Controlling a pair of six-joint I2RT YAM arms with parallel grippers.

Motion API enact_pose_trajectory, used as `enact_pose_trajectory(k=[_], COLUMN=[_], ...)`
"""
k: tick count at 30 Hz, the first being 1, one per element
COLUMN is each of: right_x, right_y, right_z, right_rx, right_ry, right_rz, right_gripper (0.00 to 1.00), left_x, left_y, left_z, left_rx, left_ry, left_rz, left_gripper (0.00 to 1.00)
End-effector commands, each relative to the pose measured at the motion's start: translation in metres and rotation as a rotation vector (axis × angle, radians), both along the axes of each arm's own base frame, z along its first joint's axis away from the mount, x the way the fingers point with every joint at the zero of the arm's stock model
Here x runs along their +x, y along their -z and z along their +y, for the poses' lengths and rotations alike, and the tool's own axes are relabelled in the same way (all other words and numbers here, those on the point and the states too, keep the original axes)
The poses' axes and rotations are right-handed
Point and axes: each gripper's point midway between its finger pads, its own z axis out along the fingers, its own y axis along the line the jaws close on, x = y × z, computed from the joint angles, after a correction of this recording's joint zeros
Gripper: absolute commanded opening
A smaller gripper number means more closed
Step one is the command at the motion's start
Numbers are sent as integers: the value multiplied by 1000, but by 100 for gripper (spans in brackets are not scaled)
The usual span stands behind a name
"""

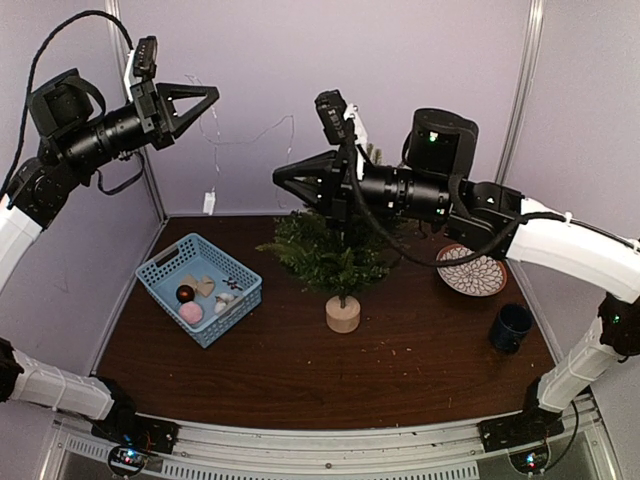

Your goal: Decorate the small christmas tree

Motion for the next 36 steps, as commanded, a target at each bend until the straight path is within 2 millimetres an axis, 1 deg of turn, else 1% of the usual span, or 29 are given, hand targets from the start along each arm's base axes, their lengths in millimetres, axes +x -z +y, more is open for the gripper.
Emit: enact_pose_trajectory(k=[1,4,8,9,13,16,19,21,22,25,28,31,34,36], right_x=[-15,-21,-30,-33,-44,-52,-57,-61,-63,-69,-73,-79,-83,-81], right_y=[-30,-32,-23,-16,-7,1,13,23,31,42,45,41,34,28], right_z=[-18,-26,-40,-44,-61,-71,-77,-79,-80,-83,-87,-89,-90,-88], right_rx=[41,20,-47,-77,-140,-187,-244,-286,-318,-367,-385,-384,-375,-373], right_ry=[-33,-38,-43,-45,-56,-69,-81,-95,-102,-122,-135,-159,-177,-174], right_rz=[-17,-3,21,33,63,92,138,178,204,248,262,266,254,230], right_gripper=[0,0,0,0,0,0,0,0,0,0,0,0,0,0], left_x=[-6,-14,-23,-25,-33,-40,-45,-48,-49,-50,-48,-46,-44,-39], left_y=[1,12,37,43,82,109,138,162,172,199,221,247,264,270], left_z=[10,13,20,22,28,27,22,19,18,23,31,37,40,43], left_rx=[4,30,84,100,180,233,288,332,351,398,455,530,574,597], left_ry=[-16,-8,-19,-27,-32,5,61,93,106,87,39,18,7,-22], left_rz=[-38,-35,-11,-5,62,106,155,191,201,200,179,182,178,167], left_gripper=[0,0,0,0,0,0,0,0,0,0,0,0,0,0])
